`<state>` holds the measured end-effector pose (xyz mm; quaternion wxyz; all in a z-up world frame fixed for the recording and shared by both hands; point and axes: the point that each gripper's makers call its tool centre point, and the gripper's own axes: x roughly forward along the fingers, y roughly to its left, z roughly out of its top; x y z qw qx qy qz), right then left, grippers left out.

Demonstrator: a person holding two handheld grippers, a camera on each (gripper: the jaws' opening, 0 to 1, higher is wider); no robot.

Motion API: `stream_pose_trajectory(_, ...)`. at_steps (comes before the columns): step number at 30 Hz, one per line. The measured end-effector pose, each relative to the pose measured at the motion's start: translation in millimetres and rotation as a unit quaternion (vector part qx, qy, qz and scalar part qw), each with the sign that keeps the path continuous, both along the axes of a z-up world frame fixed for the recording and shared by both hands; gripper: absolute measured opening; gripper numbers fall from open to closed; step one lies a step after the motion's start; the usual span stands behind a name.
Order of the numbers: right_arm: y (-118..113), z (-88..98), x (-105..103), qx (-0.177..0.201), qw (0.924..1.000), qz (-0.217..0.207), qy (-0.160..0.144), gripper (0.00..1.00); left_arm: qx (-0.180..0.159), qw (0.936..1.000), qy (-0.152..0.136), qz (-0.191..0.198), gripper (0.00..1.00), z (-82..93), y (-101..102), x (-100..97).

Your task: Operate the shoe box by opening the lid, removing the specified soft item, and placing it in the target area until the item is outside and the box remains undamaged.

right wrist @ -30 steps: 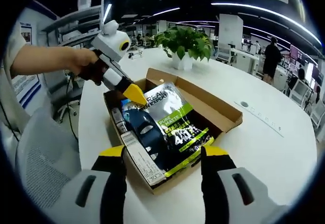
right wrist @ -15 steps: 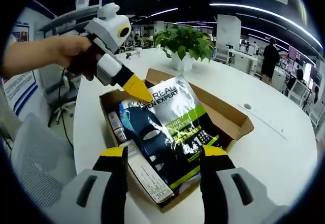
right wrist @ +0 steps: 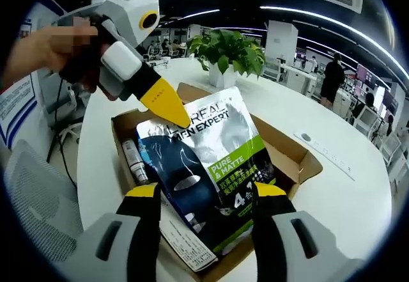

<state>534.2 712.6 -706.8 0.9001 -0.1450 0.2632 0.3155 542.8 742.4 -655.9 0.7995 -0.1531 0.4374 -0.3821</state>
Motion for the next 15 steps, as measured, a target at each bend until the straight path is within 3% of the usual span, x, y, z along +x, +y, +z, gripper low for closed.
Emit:
stream_pose_trajectory(5,0.3,-3.3,0.8,-0.015,0.9999,0.005,-0.001,0.45,0.002,1.0,0.002,0.002,0.0,0.5,-1.6,-1.5)
stream_pose_trajectory(15,2.8,3.1,-6.7,-0.02,0.9994,0.025,-0.013,0.28,0.042,0.9988,-0.023,-0.015,0.0,-8.8,2.3,0.8)
